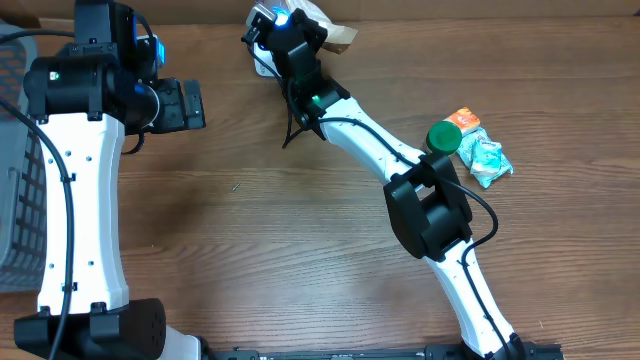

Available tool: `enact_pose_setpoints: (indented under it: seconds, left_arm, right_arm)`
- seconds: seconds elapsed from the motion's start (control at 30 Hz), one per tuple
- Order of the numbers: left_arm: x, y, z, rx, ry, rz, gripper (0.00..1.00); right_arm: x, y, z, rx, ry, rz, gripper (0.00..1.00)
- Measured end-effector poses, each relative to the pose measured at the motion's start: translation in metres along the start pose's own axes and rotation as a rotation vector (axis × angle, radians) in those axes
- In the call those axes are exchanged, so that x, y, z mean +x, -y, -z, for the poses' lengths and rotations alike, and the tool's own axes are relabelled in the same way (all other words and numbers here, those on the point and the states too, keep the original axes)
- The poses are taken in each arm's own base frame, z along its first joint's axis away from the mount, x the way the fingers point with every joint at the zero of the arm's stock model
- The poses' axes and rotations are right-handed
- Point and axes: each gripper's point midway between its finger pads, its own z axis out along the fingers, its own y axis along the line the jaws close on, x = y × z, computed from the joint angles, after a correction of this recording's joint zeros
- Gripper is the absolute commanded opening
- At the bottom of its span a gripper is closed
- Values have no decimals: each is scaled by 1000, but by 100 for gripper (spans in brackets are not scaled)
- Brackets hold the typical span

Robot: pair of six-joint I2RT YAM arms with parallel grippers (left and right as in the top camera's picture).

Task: Scan the item barcode
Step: 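Hold the snack bag's label up to the scanner face, then carry the snack bag right and lower it onto the table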

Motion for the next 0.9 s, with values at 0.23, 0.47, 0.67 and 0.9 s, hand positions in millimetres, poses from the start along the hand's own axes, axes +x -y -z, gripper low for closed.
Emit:
enact_pose_setpoints:
  seconds: [0.23, 0.47, 0.67, 0.9]
  left_arm:
    - [0, 0, 0, 0, 0, 0, 100]
    - [0, 0, 0, 0, 0, 0, 100]
    - [0, 0, 0, 0, 0, 0, 100]
    - [0, 0, 0, 0, 0, 0, 100]
  right_arm:
    - [3, 4, 1, 23, -21, -20, 4]
    - [8, 5, 9, -33, -64, -117, 4]
    - [-7, 46, 57, -191, -71, -290, 4]
    - [-23, 138, 152, -399, -35, -703, 4]
